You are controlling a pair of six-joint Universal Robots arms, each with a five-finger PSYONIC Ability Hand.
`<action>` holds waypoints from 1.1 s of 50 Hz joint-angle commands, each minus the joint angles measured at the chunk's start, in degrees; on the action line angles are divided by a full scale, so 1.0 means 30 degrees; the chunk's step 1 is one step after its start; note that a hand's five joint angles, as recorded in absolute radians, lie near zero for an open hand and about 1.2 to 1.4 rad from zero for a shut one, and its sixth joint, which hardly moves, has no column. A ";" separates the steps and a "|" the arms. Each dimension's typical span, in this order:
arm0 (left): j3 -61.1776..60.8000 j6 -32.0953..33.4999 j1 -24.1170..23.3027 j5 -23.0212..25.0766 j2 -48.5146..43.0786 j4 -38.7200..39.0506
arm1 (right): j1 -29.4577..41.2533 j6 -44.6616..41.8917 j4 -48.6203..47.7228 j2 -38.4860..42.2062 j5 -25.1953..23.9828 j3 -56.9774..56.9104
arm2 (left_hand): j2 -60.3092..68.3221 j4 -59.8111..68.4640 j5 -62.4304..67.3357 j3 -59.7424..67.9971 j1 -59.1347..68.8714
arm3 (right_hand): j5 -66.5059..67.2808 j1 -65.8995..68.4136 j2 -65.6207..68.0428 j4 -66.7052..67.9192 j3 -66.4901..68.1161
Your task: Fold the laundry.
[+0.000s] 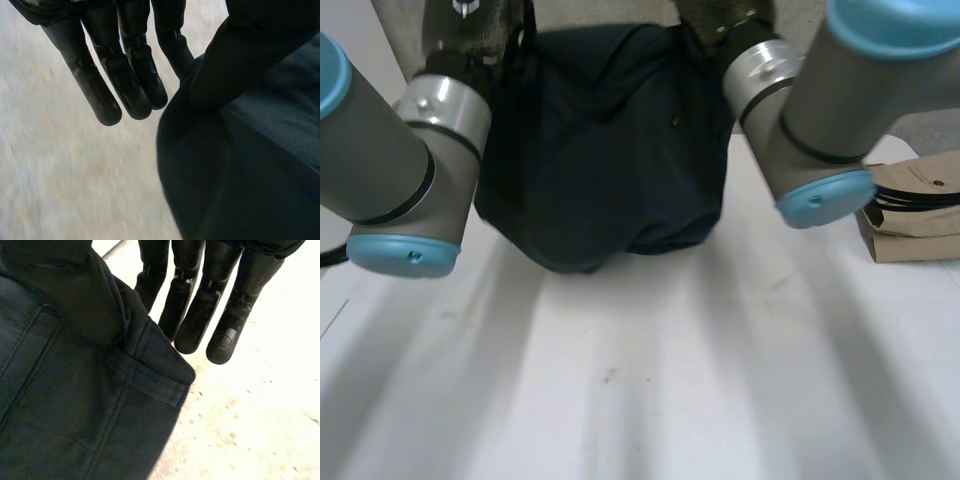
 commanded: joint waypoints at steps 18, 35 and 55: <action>-0.7564 0.0268 -0.3124 0.1831 -0.0581 -0.1637 | -0.2666 -0.3488 -0.1821 -0.6458 -0.1930 2.0492 | -1.7888 -1.7959 -1.7382 -1.7760 -1.6377 | 0.4767 0.7849 0.4129 0.3952 0.4100; -1.3505 0.0150 -0.1658 -0.1070 0.5835 -0.5008 | -0.3369 -0.0645 -0.1997 -0.5052 -0.1755 1.9554 | -1.3915 -1.3986 -1.3409 -1.3786 -1.2404 | 0.4767 0.7849 0.4129 0.3952 0.4100; -1.5474 0.0210 -0.2801 -0.0982 0.3378 -0.6181 | -0.3135 0.0497 -0.1909 -0.3323 -0.0583 1.8148 | -1.5697 -1.5769 -1.5191 -1.5569 -1.4186 | 0.4767 0.7849 0.4129 0.3952 0.4100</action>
